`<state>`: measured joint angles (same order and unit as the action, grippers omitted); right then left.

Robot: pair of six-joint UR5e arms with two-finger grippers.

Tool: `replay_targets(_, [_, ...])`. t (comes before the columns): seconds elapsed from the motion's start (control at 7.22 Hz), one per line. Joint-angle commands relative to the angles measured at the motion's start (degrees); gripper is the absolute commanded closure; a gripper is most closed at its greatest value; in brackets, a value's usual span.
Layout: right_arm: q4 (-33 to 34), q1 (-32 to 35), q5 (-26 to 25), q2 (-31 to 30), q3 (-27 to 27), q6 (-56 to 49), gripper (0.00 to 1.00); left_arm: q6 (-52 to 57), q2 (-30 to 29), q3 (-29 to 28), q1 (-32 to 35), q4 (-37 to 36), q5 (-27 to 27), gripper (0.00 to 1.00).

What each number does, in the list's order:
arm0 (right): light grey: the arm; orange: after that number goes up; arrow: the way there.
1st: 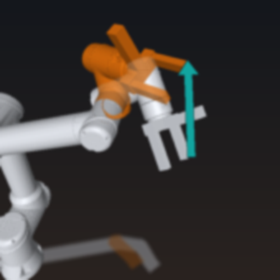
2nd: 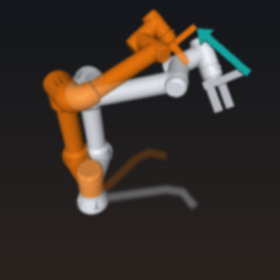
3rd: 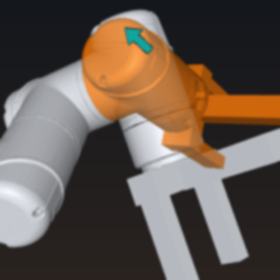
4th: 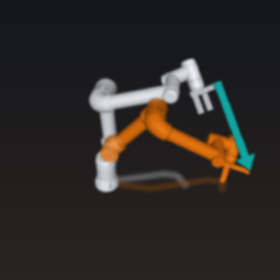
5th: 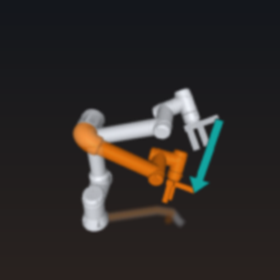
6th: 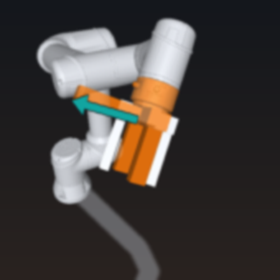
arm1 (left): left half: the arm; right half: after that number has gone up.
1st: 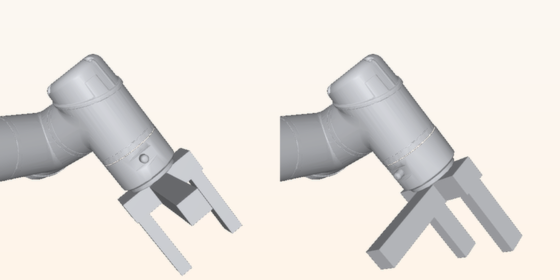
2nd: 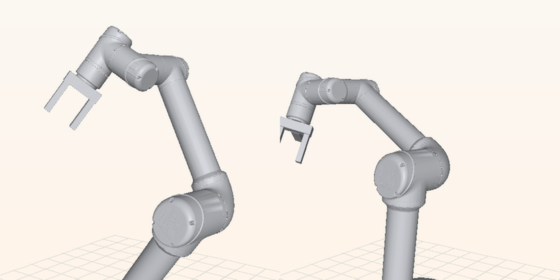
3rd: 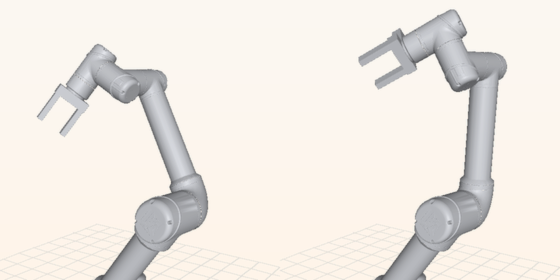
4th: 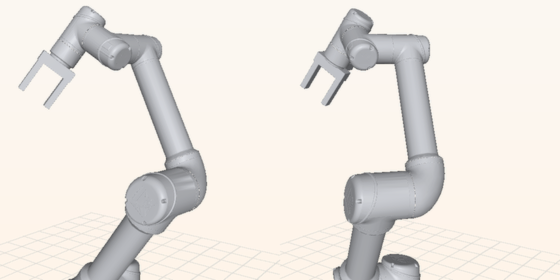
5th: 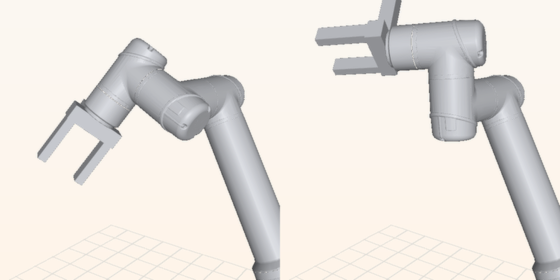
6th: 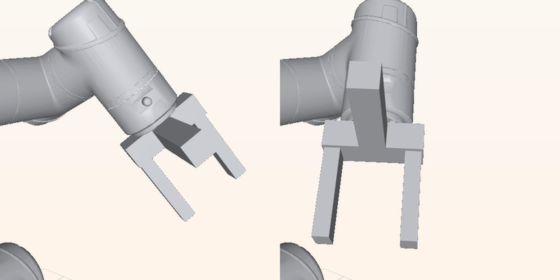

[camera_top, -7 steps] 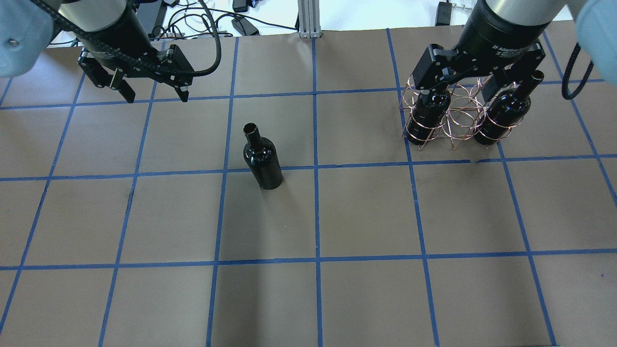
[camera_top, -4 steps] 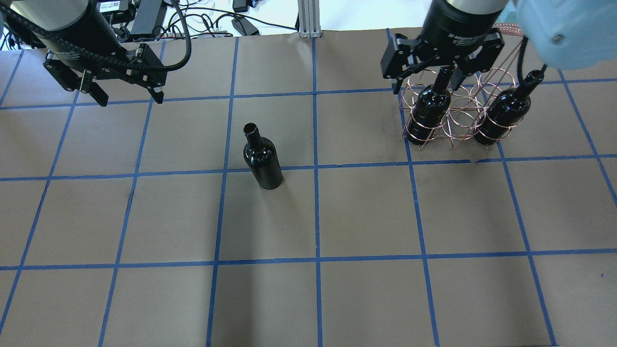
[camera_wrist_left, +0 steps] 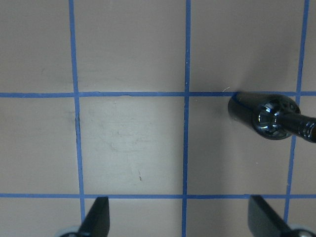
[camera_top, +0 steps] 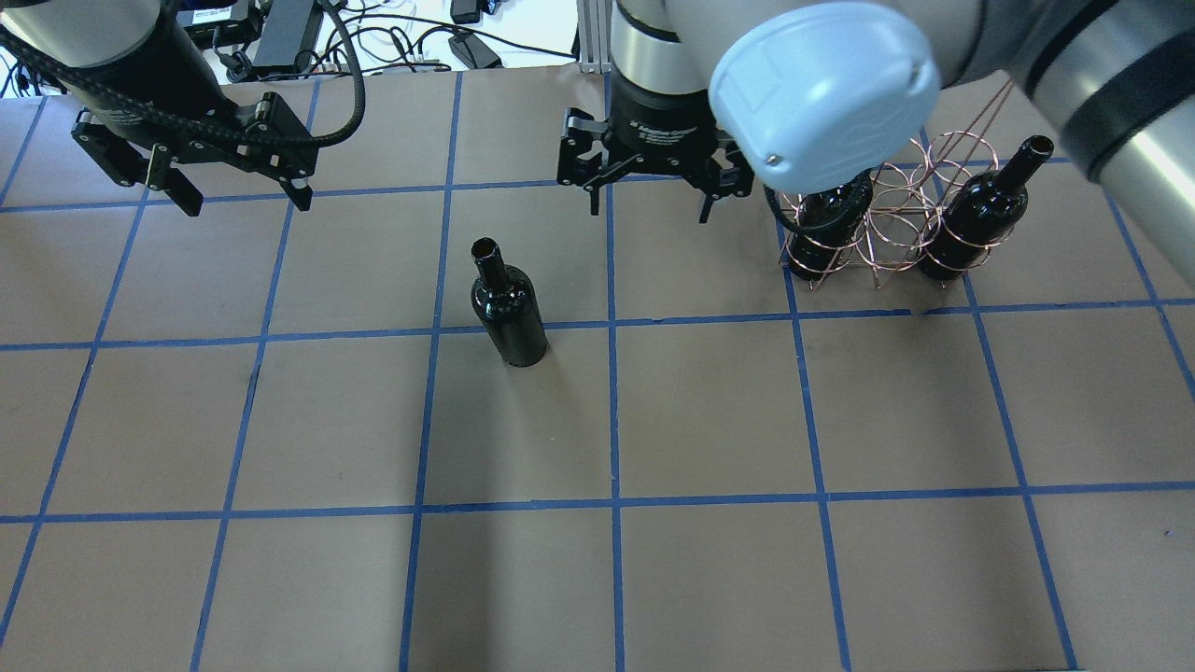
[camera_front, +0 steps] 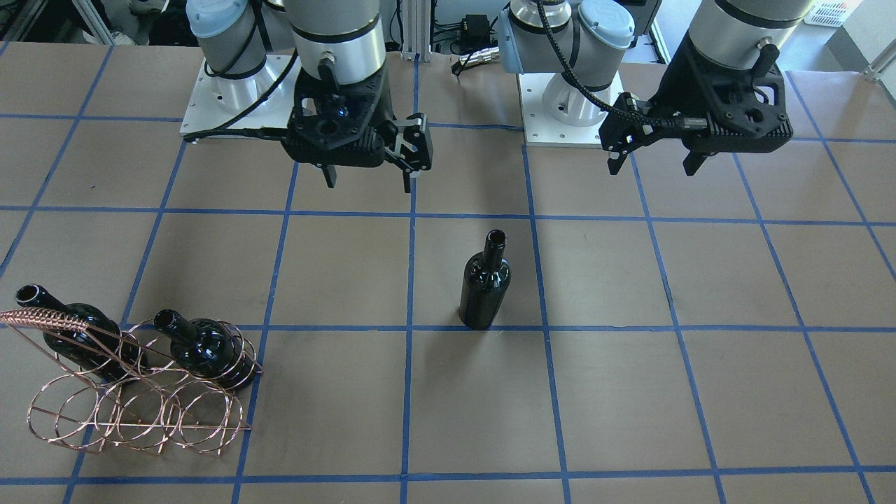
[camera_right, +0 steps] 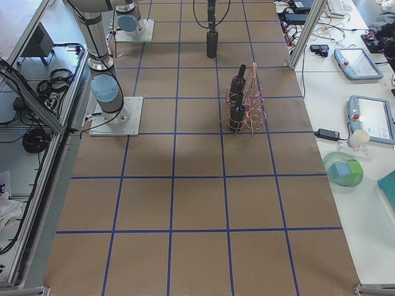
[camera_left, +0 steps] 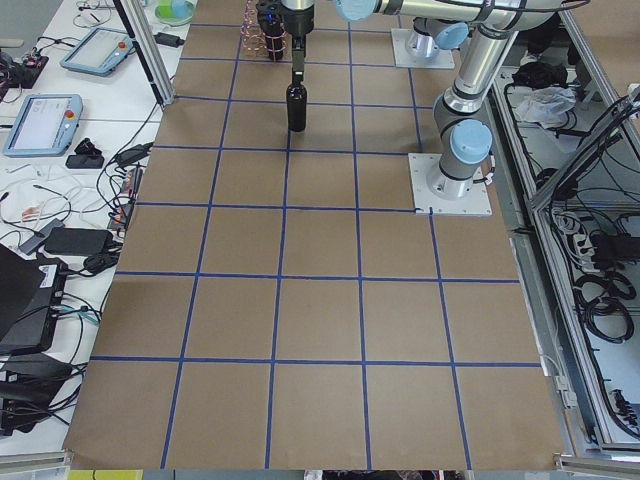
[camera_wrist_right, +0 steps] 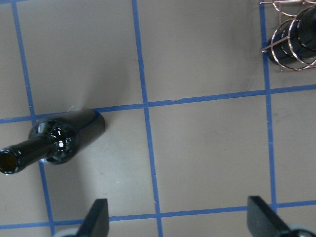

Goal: Place wine into wine basket
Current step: 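Reach the right gripper to the bottle neck and grasp it while the left gripper withdraws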

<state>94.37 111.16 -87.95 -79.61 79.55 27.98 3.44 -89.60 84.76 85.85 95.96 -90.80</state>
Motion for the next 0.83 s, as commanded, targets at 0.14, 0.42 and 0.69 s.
replay_targets(0.14, [2.2, 4.4, 0.1, 1.6, -0.6, 4.5, 0.0, -0.1, 0.0, 1.7, 0.0, -0.2, -0.3, 0.0])
replay_targets(0.42, [9.5, 9.7, -0.8, 7.3, -1.2, 5.8, 0.0, -0.1, 0.0, 1.7, 0.0, -0.2, -0.5, 0.0])
replay_targets(0.69, [13.3, 10.4, 0.0, 10.9, -2.2, 8.8, 0.0, 0.0, 0.0, 1.7, 0.0, -0.2, -0.6, 0.0])
